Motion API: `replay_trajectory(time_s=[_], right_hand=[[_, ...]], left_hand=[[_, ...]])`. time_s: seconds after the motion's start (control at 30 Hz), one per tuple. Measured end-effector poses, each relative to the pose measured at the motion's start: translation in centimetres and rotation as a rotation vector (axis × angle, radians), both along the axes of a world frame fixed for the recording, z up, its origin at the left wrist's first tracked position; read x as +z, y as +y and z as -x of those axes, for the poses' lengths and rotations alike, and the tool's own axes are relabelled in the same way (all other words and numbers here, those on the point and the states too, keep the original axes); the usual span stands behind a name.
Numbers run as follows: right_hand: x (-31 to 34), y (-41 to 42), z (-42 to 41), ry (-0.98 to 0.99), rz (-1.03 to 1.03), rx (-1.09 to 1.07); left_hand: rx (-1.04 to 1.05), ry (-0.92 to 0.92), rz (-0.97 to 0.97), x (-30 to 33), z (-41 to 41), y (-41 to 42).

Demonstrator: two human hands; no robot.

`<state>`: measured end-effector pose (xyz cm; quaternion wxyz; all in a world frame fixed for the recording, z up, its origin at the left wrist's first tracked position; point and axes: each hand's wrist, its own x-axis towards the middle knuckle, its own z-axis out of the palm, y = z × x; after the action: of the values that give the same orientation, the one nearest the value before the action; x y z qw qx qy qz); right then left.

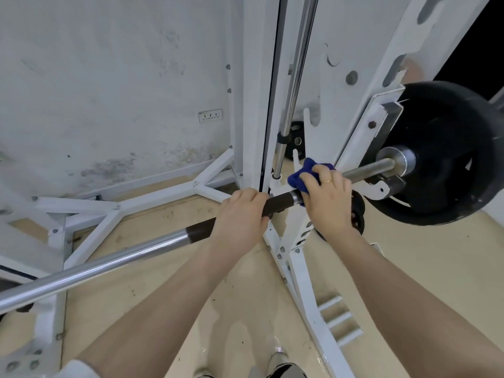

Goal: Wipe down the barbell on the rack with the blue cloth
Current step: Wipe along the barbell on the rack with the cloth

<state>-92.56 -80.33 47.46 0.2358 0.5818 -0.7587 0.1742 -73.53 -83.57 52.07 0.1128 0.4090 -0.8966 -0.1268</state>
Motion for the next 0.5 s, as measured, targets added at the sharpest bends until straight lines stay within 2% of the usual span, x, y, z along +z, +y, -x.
replay_trajectory(time_s=[0.07,0.2,0.3,0.37,0.4,0.47,0.5], right_hand=[[0.2,0.3,2.3,0.036,-0.023,0.018],[1.5,0.5,7.7,-0.053,-0.087,-0.213],[1.9,0.2,7.6,-0.139,-0.057,-0.262],[2.6,0.4,4.9,-0.315,0.080,-0.177],[2.8,0.7,3.2,-0.354,0.121,-0.054],[3.3,1.7,0.0,-0.330,0.058,0.139],[3.9,2.1,-1.2,-0.407,0.003,0.164]], left_hand=[[-0.016,-0.036,-0.001,-0.2,1.4,-0.1],[-0.009,-0.056,0.014,-0.7,2.3,-0.6],[0.005,-0.021,-0.010,-0.7,2.2,-0.5],[-0.006,-0.002,-0.021,-0.2,1.8,-0.4],[-0.029,0.015,-0.027,0.1,1.5,-0.4],[-0.044,0.090,-0.006,1.3,0.3,-0.4],[-0.001,0.124,0.012,2.1,-0.6,-0.5]])
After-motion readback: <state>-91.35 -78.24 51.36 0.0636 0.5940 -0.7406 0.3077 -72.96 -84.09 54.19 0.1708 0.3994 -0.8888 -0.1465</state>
